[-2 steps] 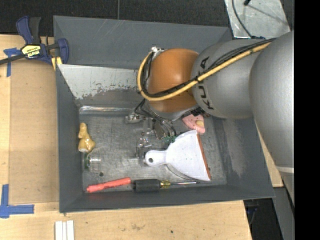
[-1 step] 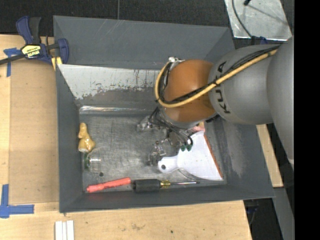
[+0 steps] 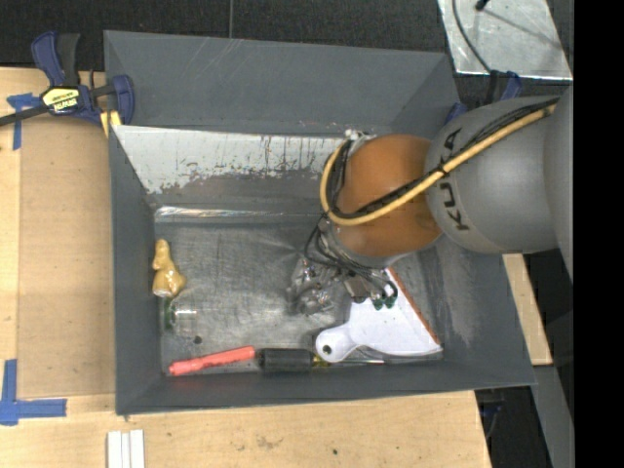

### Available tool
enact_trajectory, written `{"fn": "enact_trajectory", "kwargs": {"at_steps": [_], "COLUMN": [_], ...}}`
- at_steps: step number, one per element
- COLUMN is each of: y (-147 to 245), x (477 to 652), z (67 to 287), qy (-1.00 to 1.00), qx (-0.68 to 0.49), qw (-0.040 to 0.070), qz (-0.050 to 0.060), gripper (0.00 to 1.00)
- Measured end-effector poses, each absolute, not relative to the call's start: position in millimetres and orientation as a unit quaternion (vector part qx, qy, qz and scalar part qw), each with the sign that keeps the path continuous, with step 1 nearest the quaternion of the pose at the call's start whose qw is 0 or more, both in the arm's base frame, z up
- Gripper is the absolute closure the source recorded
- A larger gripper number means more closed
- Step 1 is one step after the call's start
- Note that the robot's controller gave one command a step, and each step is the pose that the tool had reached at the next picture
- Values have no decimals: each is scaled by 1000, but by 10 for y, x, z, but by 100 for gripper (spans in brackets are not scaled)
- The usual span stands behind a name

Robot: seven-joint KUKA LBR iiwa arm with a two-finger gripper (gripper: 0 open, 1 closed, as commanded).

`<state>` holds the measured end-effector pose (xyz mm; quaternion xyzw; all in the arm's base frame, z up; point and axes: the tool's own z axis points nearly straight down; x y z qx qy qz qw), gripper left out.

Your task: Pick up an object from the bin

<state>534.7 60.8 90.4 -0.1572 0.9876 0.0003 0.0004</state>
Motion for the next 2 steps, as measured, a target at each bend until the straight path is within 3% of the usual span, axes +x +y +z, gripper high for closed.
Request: {"fn": "enact_trajectory", "kwargs": {"at_steps": [1, 2], "y": [607, 606], "x": [5348, 5347], "z": [905, 904], "qy": [988, 988], "qx": [-157, -157], "qw": [0, 0], "qz": [0, 0], "gripper": [0, 100]}}
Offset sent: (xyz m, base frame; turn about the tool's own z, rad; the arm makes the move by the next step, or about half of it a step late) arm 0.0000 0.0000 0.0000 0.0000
